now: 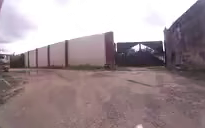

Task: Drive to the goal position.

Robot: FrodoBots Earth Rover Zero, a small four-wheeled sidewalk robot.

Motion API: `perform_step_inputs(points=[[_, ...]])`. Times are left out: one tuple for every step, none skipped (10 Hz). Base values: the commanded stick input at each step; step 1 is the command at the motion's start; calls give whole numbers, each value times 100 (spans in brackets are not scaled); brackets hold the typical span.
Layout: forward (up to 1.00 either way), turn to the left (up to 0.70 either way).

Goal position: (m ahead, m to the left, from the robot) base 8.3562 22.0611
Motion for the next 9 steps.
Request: perform_step_inputs(points=[[50,49],[50,49],[50,37],[50,12],[50,-1],[50,-1],[50,-1],[50,-1],[50,-1]])
